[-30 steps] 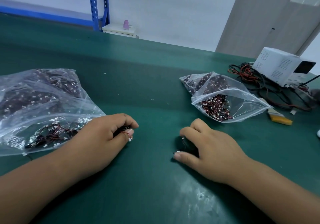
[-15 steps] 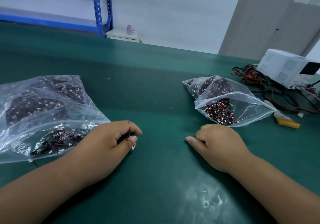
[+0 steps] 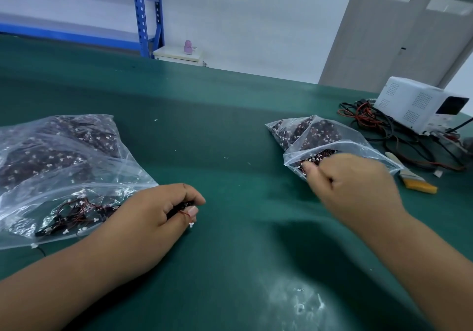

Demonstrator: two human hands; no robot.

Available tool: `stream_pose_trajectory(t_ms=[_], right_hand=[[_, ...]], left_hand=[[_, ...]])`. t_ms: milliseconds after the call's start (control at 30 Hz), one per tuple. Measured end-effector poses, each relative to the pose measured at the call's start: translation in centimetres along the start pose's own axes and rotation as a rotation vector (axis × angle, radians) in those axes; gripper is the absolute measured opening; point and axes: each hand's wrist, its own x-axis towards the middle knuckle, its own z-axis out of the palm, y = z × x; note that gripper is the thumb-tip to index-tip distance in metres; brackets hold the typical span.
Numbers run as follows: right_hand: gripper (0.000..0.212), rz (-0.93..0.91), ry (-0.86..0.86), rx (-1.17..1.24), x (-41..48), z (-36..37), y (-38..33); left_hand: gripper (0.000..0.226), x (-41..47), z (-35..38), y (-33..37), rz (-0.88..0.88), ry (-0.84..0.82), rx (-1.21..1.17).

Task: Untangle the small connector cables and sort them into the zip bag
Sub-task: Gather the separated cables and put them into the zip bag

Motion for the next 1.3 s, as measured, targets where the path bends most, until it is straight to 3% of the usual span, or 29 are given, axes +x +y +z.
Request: stream_pose_trajectory(t_ms=[100,200,300,367,433,533,600,667,933,1100,1300], right_hand=[[0.051,0.024,0.095,-0.152,2.0,0.5,1.9],[0.044,0.033,0.067,-0.197,2.3,1.9,2.5],[0.033,0.095,0.128,-0.142,1.9,2.3,0.7],[0.031,0.026,0.165,-0.005,1.6,2.0,-2.1],[0.031,-0.11,0.081,0.214,1.2,1.4,-5.5],[0.032,-0.219,-0.182,0.451,0.1,0.8,-10.5],[0.036,-0.131,-0.372,0.632,-0.6,0.6,-12.8],[0.038,-0.031,-0.449,0.753,-1.0,0.6,-13.8],[0.03,-0.037,-0.356,0.809,-1.1,-0.1,-13.8],[0.023,-0.192,-0.362,0.738,-0.9,0.1,-13.8],[0.011,-0.082,-0.34,0.736,-1.2,0.2,-12.7]], left_hand=[[0.021,0.0,0.0,0.1,0.002,0.0,0.005],[0.019,0.1,0.0,0.2,-0.005,-0.008,-0.005],[0.019,0.0,-0.1,0.3,-0.008,-0.033,0.004],[0.021,0.0,-0.1,0.4,-0.011,-0.045,0.003],[0.026,0.1,-0.2,0.5,-0.011,-0.052,0.0],[0.038,0.2,-0.3,0.7,-0.011,-0.021,-0.029],[0.046,0.2,-0.2,1.0,0.01,0.011,-0.049],[0.055,0.1,-0.2,1.6,0.027,0.009,-0.073],[0.072,-0.1,-0.2,2.1,0.08,-0.038,-0.111],[0.069,0.0,0.0,2.0,0.089,-0.043,-0.11],[0.058,-0.2,0.3,1.6,0.067,-0.019,-0.092]])
